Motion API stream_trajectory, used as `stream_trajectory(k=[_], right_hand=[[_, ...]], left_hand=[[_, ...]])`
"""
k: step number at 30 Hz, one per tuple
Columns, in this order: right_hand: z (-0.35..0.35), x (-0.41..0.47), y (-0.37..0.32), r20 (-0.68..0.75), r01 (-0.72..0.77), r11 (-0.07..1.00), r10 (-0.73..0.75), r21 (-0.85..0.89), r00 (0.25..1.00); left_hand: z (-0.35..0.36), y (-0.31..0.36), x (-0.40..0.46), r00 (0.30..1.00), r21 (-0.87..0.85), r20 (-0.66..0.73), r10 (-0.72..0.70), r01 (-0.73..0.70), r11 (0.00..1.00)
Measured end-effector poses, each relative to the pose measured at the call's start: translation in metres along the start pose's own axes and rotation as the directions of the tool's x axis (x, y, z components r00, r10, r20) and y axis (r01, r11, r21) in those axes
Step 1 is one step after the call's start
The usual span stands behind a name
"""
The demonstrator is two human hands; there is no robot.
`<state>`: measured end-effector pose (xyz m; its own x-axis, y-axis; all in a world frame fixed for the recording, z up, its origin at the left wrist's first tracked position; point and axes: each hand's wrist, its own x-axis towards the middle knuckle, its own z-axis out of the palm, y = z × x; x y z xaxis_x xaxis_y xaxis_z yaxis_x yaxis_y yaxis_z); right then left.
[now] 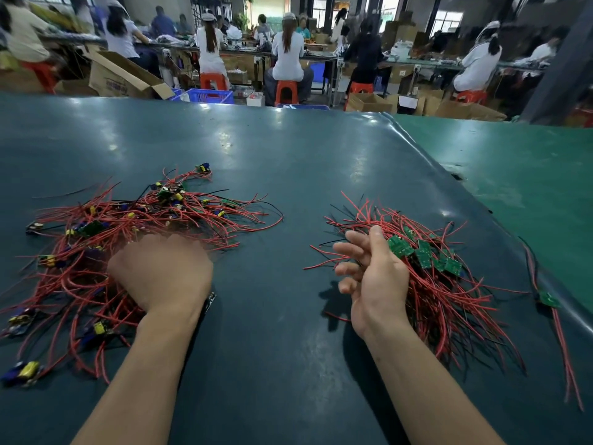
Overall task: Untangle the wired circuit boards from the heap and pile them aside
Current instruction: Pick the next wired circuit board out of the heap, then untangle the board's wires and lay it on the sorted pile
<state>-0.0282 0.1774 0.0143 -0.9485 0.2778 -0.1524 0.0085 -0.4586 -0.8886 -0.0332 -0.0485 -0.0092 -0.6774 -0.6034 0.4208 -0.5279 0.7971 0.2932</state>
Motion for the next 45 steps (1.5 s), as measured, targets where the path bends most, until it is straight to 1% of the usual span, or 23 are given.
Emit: stream_trajectory(k=[2,5,8,11,14,15,16,17,19,20,21,22,23,25,26,27,28,31,35,37,41,43,45], right_hand=[[0.001,0.001,0.001,0.025,-0.01,1.0,0.01,-0.016,1.0],[0.001,0.0,0.002,0.059,0.001,1.0,0.0,-0.023,0.998],[0.002,0.0,0.003,0.088,0.027,0.999,-0.024,-0.032,0.996],[0.003,-0.001,0.004,0.134,0.027,0.998,-0.018,-0.064,0.991],[0.005,-0.003,0.007,0.198,0.011,0.992,0.013,-0.122,0.98],[0.005,-0.004,0.007,0.213,0.014,0.991,0.016,-0.136,0.977],[0.005,-0.004,0.008,0.226,0.015,0.989,0.018,-0.146,0.974],[0.006,-0.005,0.008,0.237,0.013,0.988,0.025,-0.155,0.971],[0.006,-0.005,0.009,0.256,0.004,0.983,0.044,-0.181,0.966],[0.006,-0.006,0.009,0.266,0.001,0.98,0.053,-0.201,0.962],[0.006,-0.006,0.009,0.278,0.001,0.975,0.063,-0.223,0.958],[0.006,-0.007,0.01,0.292,0.001,0.97,0.072,-0.243,0.954],[0.006,-0.008,0.01,0.304,0.003,0.966,0.078,-0.259,0.949],[0.007,-0.009,0.011,0.322,0.01,0.96,0.084,-0.278,0.943],[0.007,-0.009,0.01,0.328,0.012,0.959,0.085,-0.282,0.941],[0.007,-0.009,0.01,0.331,0.014,0.958,0.085,-0.285,0.94],[0.007,-0.01,0.01,0.333,0.016,0.958,0.084,-0.287,0.939],[0.007,-0.009,0.01,0.338,0.021,0.957,0.081,-0.289,0.938],[0.007,-0.01,0.01,0.344,0.033,0.955,0.074,-0.293,0.936],[0.007,-0.01,0.009,0.343,0.036,0.956,0.069,-0.292,0.937],[0.006,-0.01,0.009,0.339,0.032,0.956,0.073,-0.292,0.938],[0.007,-0.01,0.009,0.339,0.032,0.955,0.074,-0.295,0.938],[0.007,-0.01,0.009,0.341,0.033,0.954,0.073,-0.297,0.937]], left_hand=[[0.0,0.001,0.001,1.0,-0.012,-0.026,0.005,-0.005,1.0],[0.0,0.002,0.0,0.996,-0.089,-0.087,0.02,-0.028,0.996],[-0.001,0.005,-0.004,0.993,-0.081,-0.077,0.086,-0.092,0.992],[-0.004,0.011,-0.01,0.982,-0.111,-0.007,0.188,-0.188,0.976],[-0.001,0.014,-0.014,0.953,-0.113,0.145,0.266,-0.251,0.961],[0.001,0.014,-0.014,0.946,-0.119,0.166,0.279,-0.262,0.958],[0.002,0.013,-0.013,0.947,-0.164,0.151,0.282,-0.258,0.952],[0.001,0.012,-0.012,0.956,-0.252,0.1,0.275,-0.243,0.937],[-0.003,0.011,-0.01,0.969,-0.444,-0.071,0.237,-0.243,0.862],[-0.006,0.011,-0.01,0.965,-0.48,-0.145,0.22,-0.262,0.837],[-0.007,0.012,-0.011,0.961,-0.459,-0.178,0.211,-0.271,0.846],[-0.007,0.012,-0.012,0.965,-0.401,-0.165,0.204,-0.254,0.88],[-0.006,0.011,-0.012,0.978,-0.316,-0.105,0.182,-0.206,0.926],[-0.007,0.011,-0.012,0.992,-0.126,0.076,0.098,-0.088,0.988],[-0.008,0.011,-0.012,0.986,-0.047,0.149,0.069,-0.063,0.997],[-0.008,0.01,-0.012,0.979,-0.001,0.19,0.069,-0.071,0.998],[-0.009,0.01,-0.012,0.975,0.001,0.205,0.092,-0.094,0.996],[-0.011,0.012,-0.013,0.96,-0.105,0.226,0.164,-0.144,0.984],[-0.011,0.014,-0.014,0.954,-0.265,0.201,0.224,-0.167,0.95],[-0.009,0.015,-0.016,0.95,-0.287,0.191,0.245,-0.185,0.94],[-0.008,0.012,-0.015,0.965,-0.355,0.166,0.202,-0.133,0.925],[-0.006,0.01,-0.012,0.97,-0.339,0.17,0.173,-0.107,0.935],[-0.006,0.009,-0.011,0.972,-0.296,0.165,0.166,-0.111,0.949]])
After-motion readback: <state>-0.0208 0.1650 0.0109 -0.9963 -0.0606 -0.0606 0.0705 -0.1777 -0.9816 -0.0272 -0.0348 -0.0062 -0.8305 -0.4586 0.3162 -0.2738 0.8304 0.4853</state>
